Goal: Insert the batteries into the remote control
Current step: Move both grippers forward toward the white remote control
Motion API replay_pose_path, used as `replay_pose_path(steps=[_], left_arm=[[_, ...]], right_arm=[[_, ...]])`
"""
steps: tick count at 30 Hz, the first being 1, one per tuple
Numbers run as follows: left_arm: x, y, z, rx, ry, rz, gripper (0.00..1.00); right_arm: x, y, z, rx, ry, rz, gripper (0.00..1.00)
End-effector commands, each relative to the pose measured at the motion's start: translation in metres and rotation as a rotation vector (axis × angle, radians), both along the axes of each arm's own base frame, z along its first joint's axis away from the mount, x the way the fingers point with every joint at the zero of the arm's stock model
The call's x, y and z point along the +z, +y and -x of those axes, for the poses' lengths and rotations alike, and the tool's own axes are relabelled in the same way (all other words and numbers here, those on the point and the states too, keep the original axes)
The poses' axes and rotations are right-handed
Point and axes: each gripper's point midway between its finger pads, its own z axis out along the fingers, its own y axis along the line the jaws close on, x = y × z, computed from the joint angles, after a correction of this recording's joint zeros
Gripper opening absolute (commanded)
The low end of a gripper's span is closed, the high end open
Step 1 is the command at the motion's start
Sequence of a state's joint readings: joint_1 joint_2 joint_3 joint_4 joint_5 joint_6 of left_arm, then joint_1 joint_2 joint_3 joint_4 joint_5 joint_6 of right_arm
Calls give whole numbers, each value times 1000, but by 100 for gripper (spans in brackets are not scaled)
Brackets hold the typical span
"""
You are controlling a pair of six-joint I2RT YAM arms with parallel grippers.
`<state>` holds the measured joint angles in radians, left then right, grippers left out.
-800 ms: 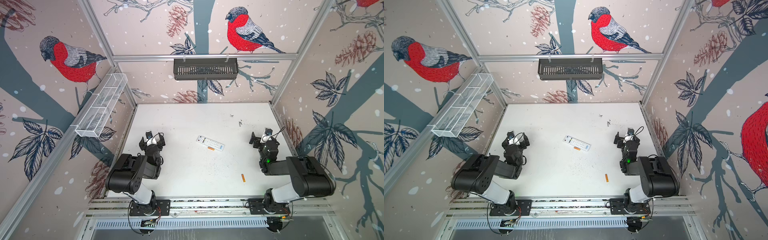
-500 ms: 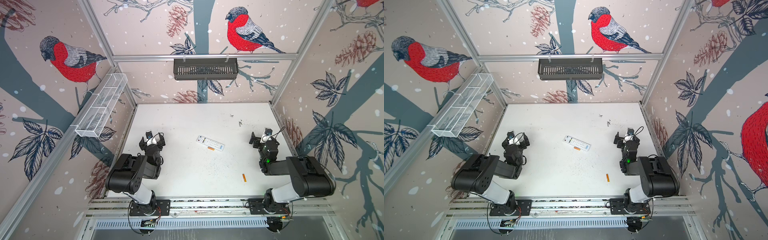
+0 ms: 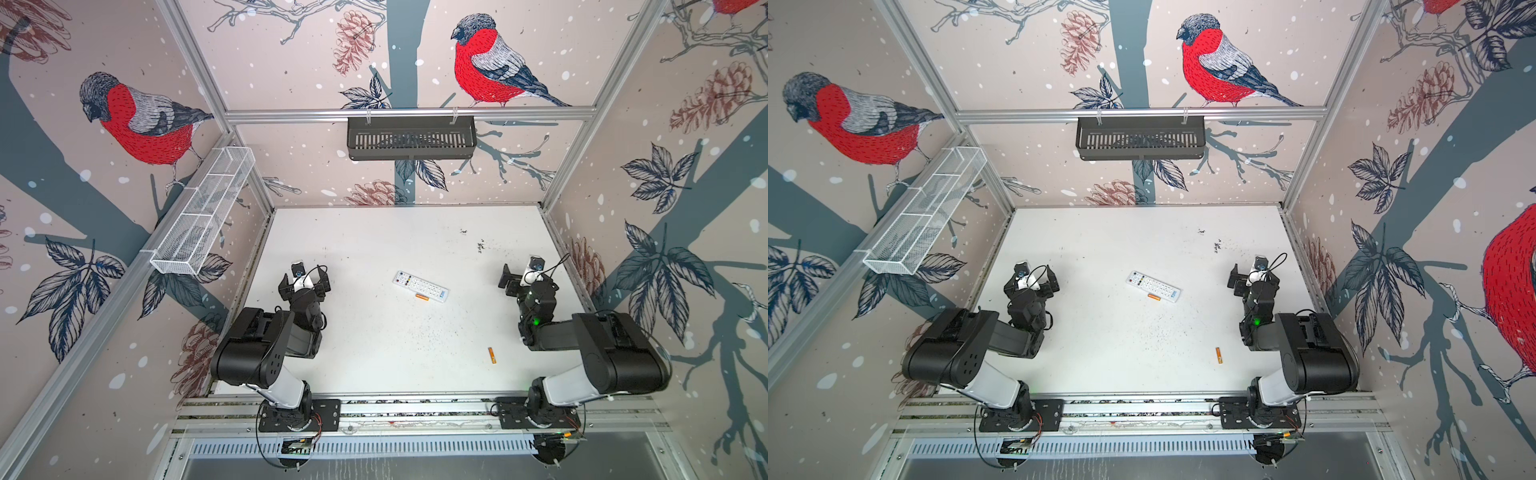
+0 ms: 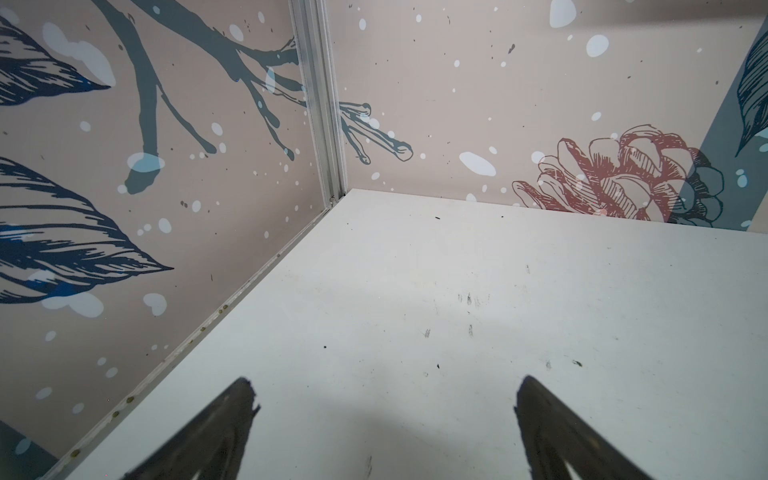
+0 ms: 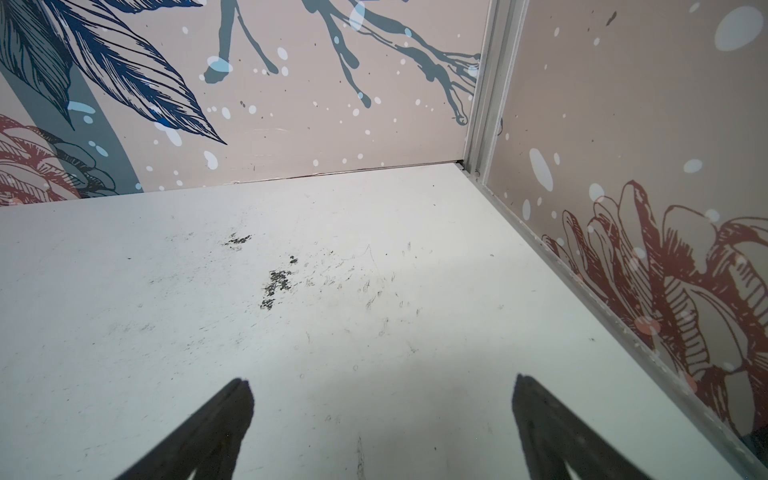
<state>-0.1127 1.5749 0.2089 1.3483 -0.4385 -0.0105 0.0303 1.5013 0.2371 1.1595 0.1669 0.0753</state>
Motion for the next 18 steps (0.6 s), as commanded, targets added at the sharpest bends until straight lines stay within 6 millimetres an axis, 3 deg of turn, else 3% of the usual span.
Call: replay_pose_path(steps=[1,10,18], left_arm=[[9,0,-1,-3,-36,-1,98],[9,0,-1,-4,-36,1,98],[24,1,-2,72,-23,-43,98]], right_arm=[[8,-1,-1,-6,-33,6,100],[8,0,-1,-4,-33,9,100],[8,-1,-1,-5,-34,8,100]])
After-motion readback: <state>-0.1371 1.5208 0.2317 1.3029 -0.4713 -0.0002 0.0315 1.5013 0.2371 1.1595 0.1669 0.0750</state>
